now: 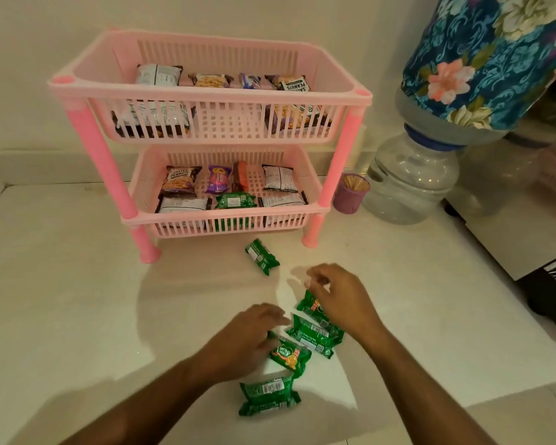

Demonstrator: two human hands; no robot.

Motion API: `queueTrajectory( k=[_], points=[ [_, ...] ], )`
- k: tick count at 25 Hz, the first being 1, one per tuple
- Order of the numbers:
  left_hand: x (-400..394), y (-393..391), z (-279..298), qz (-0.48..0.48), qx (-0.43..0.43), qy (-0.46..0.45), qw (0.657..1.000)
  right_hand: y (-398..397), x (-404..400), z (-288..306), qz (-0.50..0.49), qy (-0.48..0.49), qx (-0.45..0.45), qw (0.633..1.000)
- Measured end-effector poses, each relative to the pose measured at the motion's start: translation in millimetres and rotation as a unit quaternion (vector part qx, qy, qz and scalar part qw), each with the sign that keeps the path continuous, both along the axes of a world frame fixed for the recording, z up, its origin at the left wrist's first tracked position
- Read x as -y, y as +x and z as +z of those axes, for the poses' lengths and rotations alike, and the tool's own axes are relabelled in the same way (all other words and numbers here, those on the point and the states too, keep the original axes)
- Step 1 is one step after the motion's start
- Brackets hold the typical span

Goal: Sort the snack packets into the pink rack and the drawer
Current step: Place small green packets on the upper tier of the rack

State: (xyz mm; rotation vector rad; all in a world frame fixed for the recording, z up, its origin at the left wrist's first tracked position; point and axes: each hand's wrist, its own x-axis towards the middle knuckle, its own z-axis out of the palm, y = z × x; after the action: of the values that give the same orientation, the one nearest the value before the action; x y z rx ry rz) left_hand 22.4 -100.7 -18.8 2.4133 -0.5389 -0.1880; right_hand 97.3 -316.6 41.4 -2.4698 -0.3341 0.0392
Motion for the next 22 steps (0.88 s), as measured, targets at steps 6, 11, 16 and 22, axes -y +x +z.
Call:
queueTrajectory(
  k=[6, 11, 16, 22],
  points=[
    [6, -7, -26, -0.077, 0.017, 0.038, 0.996, -12, 23, -59, -0.034, -0.101, -0.022, 0.994],
    [6, 1, -30, -0.097, 0.037, 0.073, 0.992, -3, 21, -65, -0.007, -0.165, -0.070, 0.984],
    [2, 6, -29, -0.097, 0.024, 0.076, 0.992, 4, 20, -66, -0.002, -0.185, -0.091, 0.978],
    [-22, 14, 5, -0.063, 0.062, 0.080, 0.993, 21, 17, -32, -0.003, -0.117, -0.102, 0.988]
  ],
)
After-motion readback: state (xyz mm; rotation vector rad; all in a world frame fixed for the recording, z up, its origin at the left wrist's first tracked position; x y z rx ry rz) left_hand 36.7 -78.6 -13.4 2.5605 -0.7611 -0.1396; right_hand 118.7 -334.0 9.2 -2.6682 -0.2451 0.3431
